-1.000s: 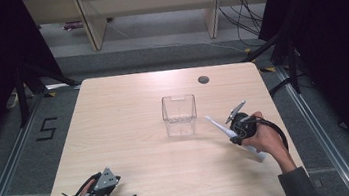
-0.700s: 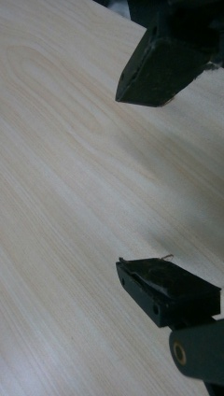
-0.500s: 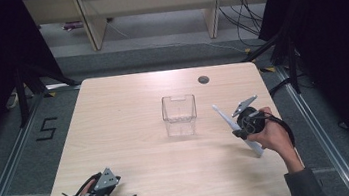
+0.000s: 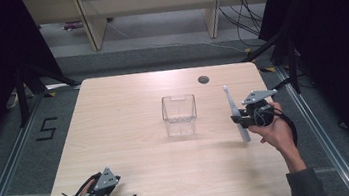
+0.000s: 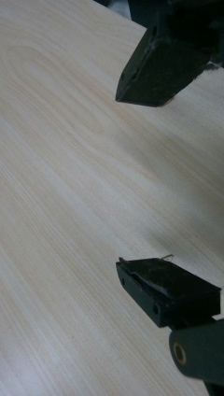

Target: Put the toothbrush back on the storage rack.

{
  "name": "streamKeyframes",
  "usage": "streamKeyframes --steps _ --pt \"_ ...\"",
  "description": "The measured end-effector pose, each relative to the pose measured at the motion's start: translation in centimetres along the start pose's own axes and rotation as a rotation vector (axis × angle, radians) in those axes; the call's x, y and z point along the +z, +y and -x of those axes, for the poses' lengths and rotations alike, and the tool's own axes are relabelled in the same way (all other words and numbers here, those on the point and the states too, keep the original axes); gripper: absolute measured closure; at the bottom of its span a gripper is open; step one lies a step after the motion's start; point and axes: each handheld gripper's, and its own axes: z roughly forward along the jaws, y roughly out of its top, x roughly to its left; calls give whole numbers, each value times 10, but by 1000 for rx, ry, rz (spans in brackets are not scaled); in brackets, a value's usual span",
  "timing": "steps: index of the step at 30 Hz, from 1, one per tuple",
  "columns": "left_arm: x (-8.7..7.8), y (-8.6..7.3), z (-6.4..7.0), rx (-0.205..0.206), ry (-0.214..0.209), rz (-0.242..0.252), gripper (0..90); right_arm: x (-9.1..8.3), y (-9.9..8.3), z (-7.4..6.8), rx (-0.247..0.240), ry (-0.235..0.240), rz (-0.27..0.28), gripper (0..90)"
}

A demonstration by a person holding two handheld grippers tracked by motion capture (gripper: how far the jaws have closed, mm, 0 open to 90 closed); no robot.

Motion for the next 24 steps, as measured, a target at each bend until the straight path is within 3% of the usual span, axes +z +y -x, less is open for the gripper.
streamKeyframes --steps 6,8,10,11,14,15,16,17,18,19,21,22,24 --pt "1 0 0 -16 0 0 152 0 1 1 39 -3 60 673" --pt "1 0 0 -4 0 -1 152 1 2 3 25 4 100 673" --pt "0 0 0 -2 0 0 152 2 3 1 67 19 126 673" --pt "1 0 0 -6 0 0 152 3 4 4 37 17 143 673" --pt "1 0 0 -6 -1 -2 152 5 5 0 72 34 162 673" --pt "1 0 0 -9 -2 0 152 6 6 2 43 32 181 673" --pt "1 -1 0 -16 -1 0 152 7 7 -1 69 50 185 673" --pt "1 -1 0 -15 -1 -1 152 8 8 1 46 45 197 673" --pt "1 -1 0 -15 0 -1 152 9 9 -2 71 56 200 672" --pt "1 -1 0 -16 -1 -1 152 10 11 -1 37 47 216 673" --pt "2 -1 0 -13 -12 5 152 11 13 -5 67 63 229 673" --pt "1 -1 1 -17 -6 4 152 12 15 -4 44 67 235 673" --pt "1 -1 0 -9 -1 -2 152 13 17 -6 50 71 251 673"
